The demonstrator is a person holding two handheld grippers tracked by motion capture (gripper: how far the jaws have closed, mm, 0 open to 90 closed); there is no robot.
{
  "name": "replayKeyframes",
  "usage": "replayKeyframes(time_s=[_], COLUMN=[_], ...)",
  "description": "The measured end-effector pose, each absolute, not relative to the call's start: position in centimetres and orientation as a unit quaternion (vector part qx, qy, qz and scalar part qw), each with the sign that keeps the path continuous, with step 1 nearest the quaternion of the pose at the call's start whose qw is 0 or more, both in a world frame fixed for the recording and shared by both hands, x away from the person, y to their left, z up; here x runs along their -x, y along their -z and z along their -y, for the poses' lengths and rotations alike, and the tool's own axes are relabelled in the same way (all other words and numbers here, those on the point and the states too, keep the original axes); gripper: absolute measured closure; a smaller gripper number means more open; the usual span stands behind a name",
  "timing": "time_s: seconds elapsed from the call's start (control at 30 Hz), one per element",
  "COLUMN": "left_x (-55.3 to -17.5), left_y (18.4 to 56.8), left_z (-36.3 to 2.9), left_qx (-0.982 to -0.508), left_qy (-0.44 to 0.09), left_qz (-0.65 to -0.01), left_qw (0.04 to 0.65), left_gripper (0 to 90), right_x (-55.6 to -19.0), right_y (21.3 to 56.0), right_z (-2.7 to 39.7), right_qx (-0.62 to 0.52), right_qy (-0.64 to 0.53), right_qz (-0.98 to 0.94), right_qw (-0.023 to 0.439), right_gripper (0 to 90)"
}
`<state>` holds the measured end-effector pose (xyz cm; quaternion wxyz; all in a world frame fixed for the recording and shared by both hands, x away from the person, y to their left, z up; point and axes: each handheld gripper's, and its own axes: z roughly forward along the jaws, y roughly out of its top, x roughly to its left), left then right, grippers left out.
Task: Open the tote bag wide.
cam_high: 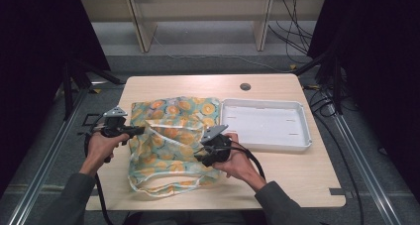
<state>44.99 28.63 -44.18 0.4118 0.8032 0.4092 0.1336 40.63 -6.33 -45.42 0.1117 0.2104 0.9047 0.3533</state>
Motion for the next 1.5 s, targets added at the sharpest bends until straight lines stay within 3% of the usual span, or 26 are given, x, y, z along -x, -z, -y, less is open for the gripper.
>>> replayKeyframes(time_s=[0.1,0.27,0.4,0.53,0.63,0.73,0.8,0.87,0.97,1.2,1.33,1.5], left_x=[-45.0,-45.0,-45.1,-45.1,-45.1,-45.0,-44.7,-44.1,-42.5,-38.0,-36.4,-36.2], left_y=[44.4,44.8,45.2,45.6,45.7,45.7,45.4,44.7,42.7,39.0,40.2,42.9], left_z=[-28.7,-28.9,-29.2,-29.2,-29.4,-29.6,-29.8,-29.9,-30.0,-28.2,-26.2,-24.7], left_qx=[-0.805,-0.805,-0.805,-0.810,-0.807,-0.802,-0.805,-0.803,-0.803,-0.834,-0.848,-0.866], left_qy=[-0.131,-0.124,-0.116,-0.111,-0.113,-0.103,-0.102,-0.109,-0.132,-0.195,-0.207,-0.241], left_qz=[-0.411,-0.415,-0.418,-0.416,-0.419,-0.426,-0.430,-0.434,-0.428,-0.353,-0.332,-0.342], left_qw=[0.407,0.406,0.405,0.398,0.400,0.405,0.396,0.394,0.393,0.375,0.358,0.273], left_gripper=[89.1,88.8,88.3,87.6,86.7,79.1,64.1,60.9,45.6,37.5,35.0,30.8], right_x=[-41.0,-41.7,-42.5,-42.6,-42.1,-42.1,-41.8,-41.8,-41.7,-42.0,-42.0,-42.0], right_y=[46.6,48.0,49.1,49.4,48.9,47.3,45.8,45.4,44.6,44.0,43.7,43.7], right_z=[5.7,5.1,5.3,5.5,5.6,6.0,6.5,6.7,7.2,7.8,7.9,7.9], right_qx=[-0.204,-0.217,-0.174,-0.172,-0.204,-0.190,-0.201,-0.194,-0.203,-0.209,-0.207,-0.207], right_qy=[-0.329,-0.298,-0.279,-0.272,-0.290,-0.327,-0.363,-0.372,-0.388,-0.407,-0.405,-0.411], right_qz=[-0.911,-0.919,-0.931,-0.937,-0.928,-0.920,-0.907,-0.905,-0.896,-0.887,-0.888,-0.885], right_qw=[0.141,0.140,0.161,0.134,0.111,0.099,0.078,0.074,0.070,0.065,0.063,0.065], right_gripper=[39.1,45.0,69.3,90.0,90.0,90.0,90.0,90.0,90.0,90.0,90.0,90.0])
